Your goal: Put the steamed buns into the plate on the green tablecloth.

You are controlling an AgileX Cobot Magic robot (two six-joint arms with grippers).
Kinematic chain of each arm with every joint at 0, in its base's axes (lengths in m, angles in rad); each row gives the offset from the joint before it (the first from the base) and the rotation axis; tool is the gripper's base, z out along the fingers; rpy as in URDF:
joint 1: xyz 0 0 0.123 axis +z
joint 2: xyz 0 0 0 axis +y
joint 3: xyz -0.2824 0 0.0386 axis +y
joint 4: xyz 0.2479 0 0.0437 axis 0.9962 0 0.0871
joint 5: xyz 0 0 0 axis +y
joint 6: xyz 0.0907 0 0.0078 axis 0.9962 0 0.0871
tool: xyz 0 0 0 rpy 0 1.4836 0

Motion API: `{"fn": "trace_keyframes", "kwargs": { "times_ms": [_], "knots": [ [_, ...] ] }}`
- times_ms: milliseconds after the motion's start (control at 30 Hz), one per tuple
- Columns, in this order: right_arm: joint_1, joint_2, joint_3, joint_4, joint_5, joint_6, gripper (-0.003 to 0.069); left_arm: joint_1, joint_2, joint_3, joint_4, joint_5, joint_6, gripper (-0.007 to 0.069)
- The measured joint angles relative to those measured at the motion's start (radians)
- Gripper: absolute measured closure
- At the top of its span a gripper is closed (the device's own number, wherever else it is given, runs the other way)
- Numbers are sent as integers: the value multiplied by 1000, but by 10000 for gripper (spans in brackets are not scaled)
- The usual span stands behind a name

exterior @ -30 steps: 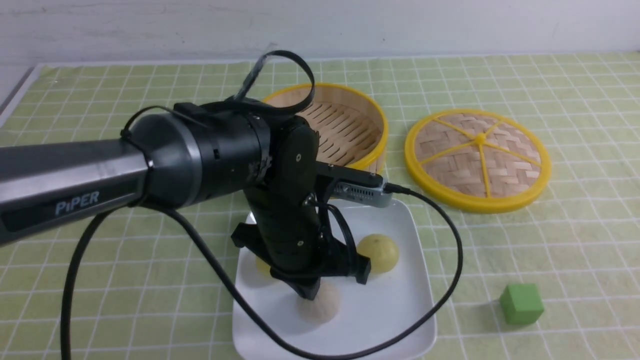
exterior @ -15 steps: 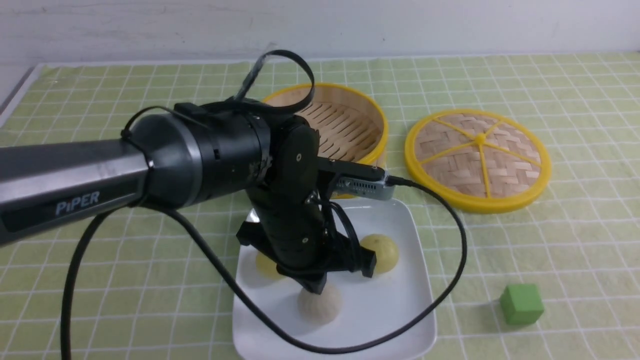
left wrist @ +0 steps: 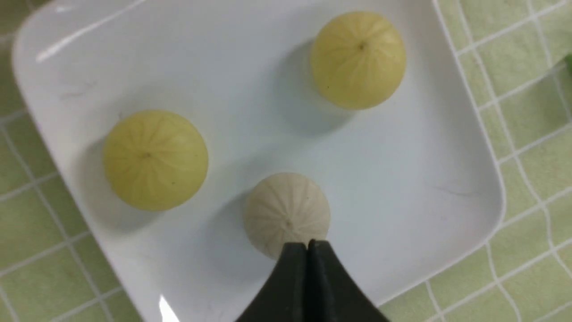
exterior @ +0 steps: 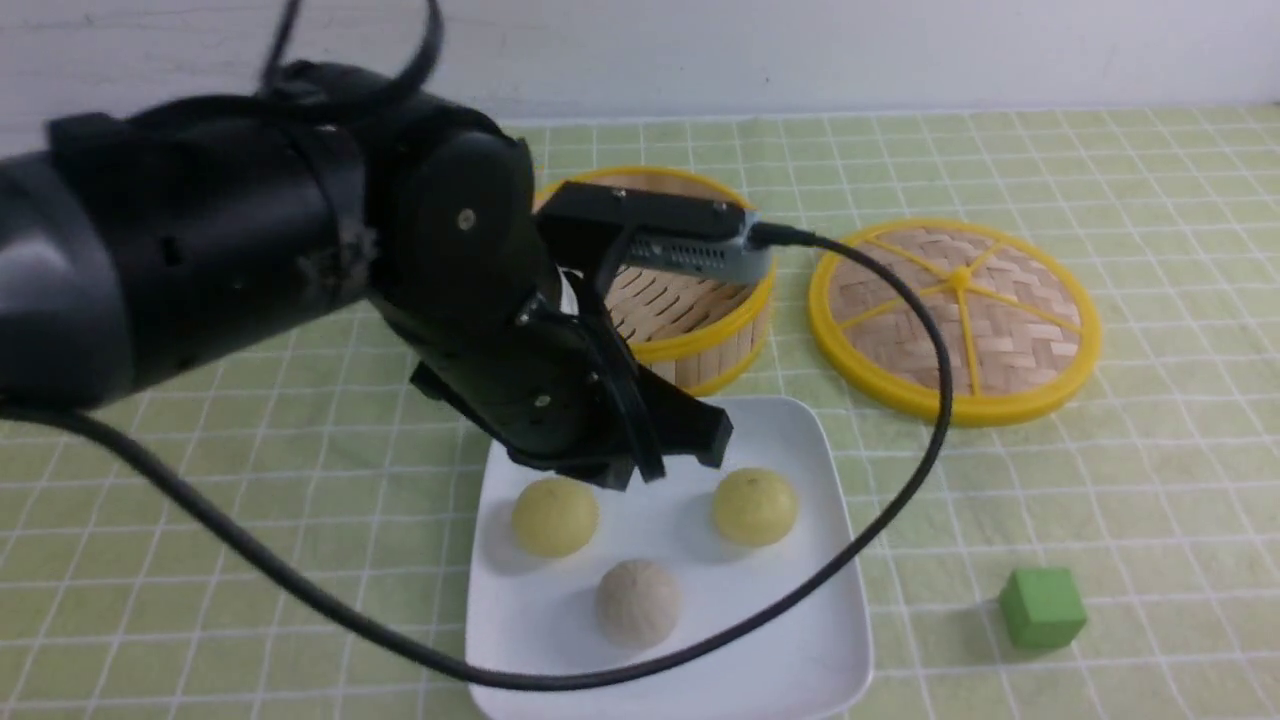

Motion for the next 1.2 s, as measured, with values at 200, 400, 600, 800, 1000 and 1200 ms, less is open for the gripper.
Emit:
{"fn": "trace_keyframes", "kwargs": {
  "times_ms": [200,400,600,800,1000,1200],
  "knots": [
    [-95,0,37,42,-59,2,640,0,-147,8,20,24,0,622],
    [-107,0,38,56,-63,3,636,0,-291,74,61,84,0,622],
    [-108,0,38,56,-63,3,630,0,-505,221,109,98,0,622],
    [-108,0,39,56,-65,3,630,0,-755,531,100,-140,-9,622],
    [-108,0,39,56,-66,3,625,0,-879,794,70,-637,-116,622],
    [-108,0,39,56,-66,3,614,0,-888,971,70,-979,-150,613]
  ]
}}
